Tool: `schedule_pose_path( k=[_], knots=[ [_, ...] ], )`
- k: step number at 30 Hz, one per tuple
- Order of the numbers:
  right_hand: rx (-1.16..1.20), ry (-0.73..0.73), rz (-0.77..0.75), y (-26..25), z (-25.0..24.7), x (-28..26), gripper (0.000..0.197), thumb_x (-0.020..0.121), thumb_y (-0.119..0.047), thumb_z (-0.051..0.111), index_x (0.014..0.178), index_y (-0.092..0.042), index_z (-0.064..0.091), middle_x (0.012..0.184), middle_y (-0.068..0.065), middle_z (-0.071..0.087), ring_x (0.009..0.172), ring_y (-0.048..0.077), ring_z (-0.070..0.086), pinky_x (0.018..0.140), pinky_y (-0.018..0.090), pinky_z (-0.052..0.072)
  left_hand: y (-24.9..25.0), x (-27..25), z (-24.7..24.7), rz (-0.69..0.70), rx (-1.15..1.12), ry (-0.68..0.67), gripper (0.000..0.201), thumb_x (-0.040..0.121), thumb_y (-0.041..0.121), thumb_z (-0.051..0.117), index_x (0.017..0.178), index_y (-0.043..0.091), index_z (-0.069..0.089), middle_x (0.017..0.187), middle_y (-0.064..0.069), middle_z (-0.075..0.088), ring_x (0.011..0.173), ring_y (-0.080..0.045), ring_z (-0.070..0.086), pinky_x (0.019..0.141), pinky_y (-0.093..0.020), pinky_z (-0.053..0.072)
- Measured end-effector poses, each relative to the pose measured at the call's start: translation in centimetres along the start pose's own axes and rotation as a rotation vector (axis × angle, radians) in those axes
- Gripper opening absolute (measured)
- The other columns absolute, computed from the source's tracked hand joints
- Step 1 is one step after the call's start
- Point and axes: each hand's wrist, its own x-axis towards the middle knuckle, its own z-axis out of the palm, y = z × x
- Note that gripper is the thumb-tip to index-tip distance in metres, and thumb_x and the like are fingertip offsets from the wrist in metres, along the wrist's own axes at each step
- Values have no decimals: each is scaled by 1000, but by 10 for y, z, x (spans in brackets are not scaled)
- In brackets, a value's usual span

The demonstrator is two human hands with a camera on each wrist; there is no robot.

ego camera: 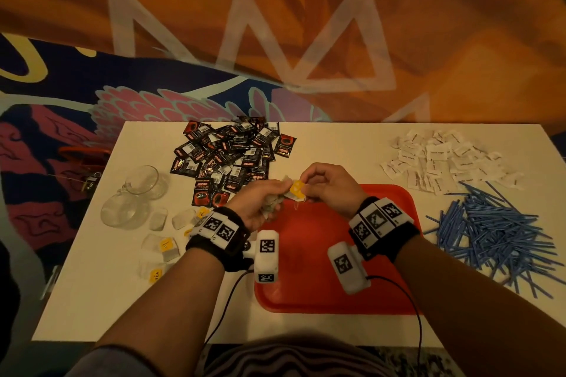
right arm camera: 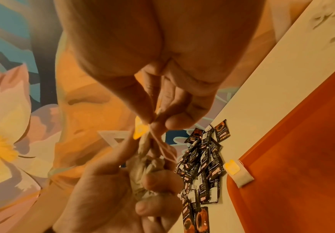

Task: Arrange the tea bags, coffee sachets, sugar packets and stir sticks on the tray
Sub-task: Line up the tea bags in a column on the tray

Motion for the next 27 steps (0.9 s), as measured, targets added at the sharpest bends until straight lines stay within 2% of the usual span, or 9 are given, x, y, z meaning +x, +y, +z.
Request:
schedule_pose_path(
  k=[3,6,11,15,17,19,20,23,27],
  knots=[
    [31,69,-12,-1,-1,-2,27,83,9,65,85,-17,65,71,3,64,58,15,58,59,26,50,-3,-1,0,73,-6,50,4,88,15,66,90,11,66,70,0,55,52,-9,48,39,-17,32],
    [188,141,35,0,3,-3,27,83,2,72,98,-18,61,77,7,67,62,16,61,59,26,51,-7,1,2,144,-97,93,10,92,14,64,101,11,67,75,0,58,54,-9,49,39,-18,32],
    [146,208,51,0,5,1,17,82,-3,74,76,-16,64,72,6,66,68,20,62,62,28,52,-8,1,4,183,-109,128,15,91,12,66,106,11,67,80,-2,61,56,-10,49,40,-19,32],
    [-271,273,-119,-6,-3,2,16,81,-14,76,73,-24,67,72,-6,67,63,4,60,63,14,47,-5,-2,3,292,157,254,21,88,11,72,107,20,70,81,2,62,57,-7,52,48,-20,39],
    [-429,243,-211,-9,-6,0,9,82,-17,74,77,-23,70,75,-5,68,65,2,57,62,7,40,2,-3,1,444,420,353,28,86,14,75,109,30,69,92,6,66,73,-7,60,63,-23,47],
    [-554,201,-273,-12,-9,1,5,84,-19,72,81,-24,73,79,-6,69,71,3,57,64,5,37,10,-5,4,573,689,336,32,84,17,77,108,36,67,102,8,66,94,-8,61,82,-24,47],
    [-583,196,-288,-12,-9,1,5,84,-19,72,83,-24,73,79,-7,69,73,4,57,65,6,36,13,-7,8,619,809,314,29,83,20,78,104,36,68,102,10,65,96,-6,59,83,-21,44],
    [-447,239,-307,-11,-7,3,13,81,-20,75,89,-29,68,76,-9,67,73,4,60,66,11,40,20,-7,22,683,932,342,13,84,23,78,85,31,69,87,20,63,84,5,55,74,-16,38],
    [-253,226,-282,-3,-10,3,39,79,-17,77,111,-34,61,99,-13,65,95,6,59,75,18,47,24,-5,24,705,797,362,14,85,19,77,77,29,69,80,14,67,81,-5,61,81,-28,46]
  ],
)
